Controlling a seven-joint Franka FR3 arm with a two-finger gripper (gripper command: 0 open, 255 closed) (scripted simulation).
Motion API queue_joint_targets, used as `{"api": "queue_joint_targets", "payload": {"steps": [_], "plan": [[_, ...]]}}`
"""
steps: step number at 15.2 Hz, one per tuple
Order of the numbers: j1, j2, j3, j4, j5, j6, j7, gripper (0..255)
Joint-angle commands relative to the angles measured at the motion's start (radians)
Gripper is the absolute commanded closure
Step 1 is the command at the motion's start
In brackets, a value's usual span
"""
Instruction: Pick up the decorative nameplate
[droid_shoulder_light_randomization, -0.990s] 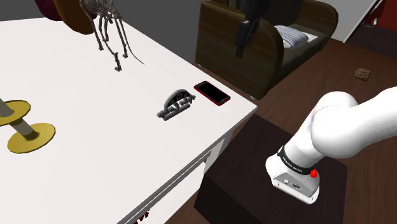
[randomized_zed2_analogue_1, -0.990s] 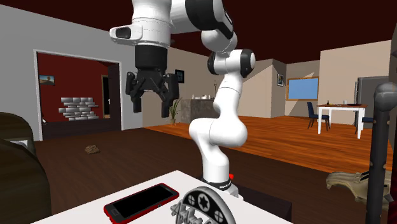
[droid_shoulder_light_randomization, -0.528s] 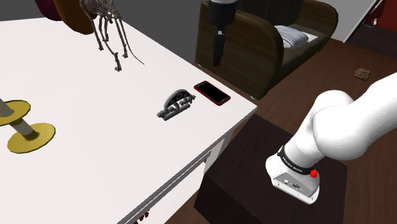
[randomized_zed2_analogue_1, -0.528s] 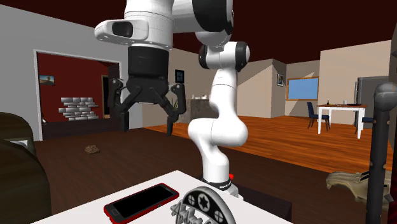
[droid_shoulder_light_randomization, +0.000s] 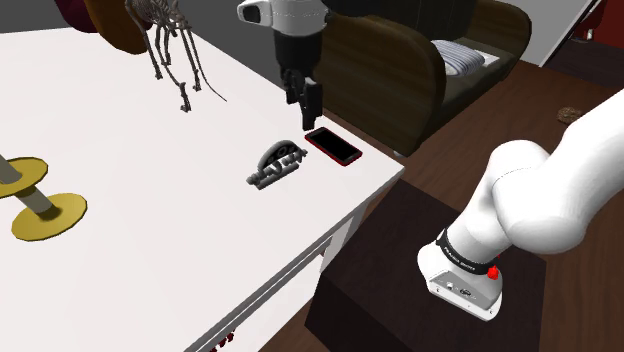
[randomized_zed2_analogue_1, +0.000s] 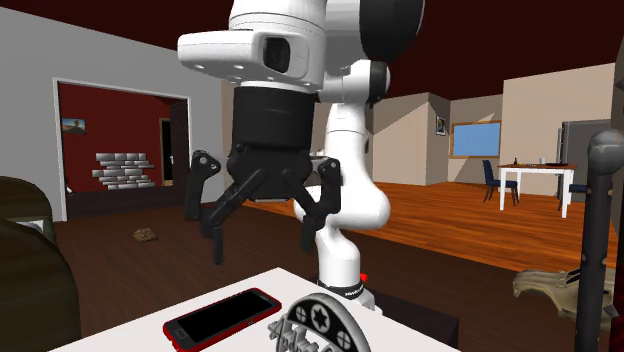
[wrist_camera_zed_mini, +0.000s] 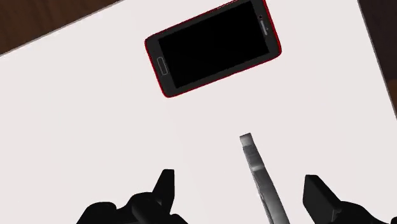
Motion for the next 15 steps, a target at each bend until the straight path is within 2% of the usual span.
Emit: {"api": "queue_joint_targets", "payload": {"steps": [1,5,13,15], "plan": [[0.029,0.031,0.016,0.011,0.0,0.019,-0.079,0],[0.087,0.08,0.056,0.02,0.001,0.055,-0.218,0],[0.088,0.101,0.058,-0.062,-0.004,0.157,-0.207,0],[0.088,0.101,0.058,-0.062,-0.004,0.157,-0.207,0]]}}
